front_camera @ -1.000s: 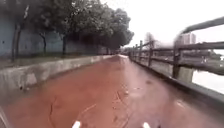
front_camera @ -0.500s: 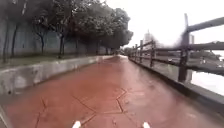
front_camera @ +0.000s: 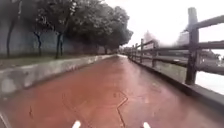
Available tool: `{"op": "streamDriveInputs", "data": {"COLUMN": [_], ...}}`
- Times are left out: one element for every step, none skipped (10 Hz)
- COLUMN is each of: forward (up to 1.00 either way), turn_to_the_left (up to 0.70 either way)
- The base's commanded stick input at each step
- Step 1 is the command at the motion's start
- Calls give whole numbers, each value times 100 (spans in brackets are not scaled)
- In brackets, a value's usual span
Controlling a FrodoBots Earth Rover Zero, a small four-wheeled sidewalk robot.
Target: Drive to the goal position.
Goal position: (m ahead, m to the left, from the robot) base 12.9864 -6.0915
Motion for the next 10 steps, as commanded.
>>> {"op": "streamDriveInputs", "data": {"forward": [50, 50, 50, 50, 50, 50, 50, 50, 50, 50], "turn_to_the_left": [0, 0, 0, 0, 0, 0, 0, 0, 0, 0]}}
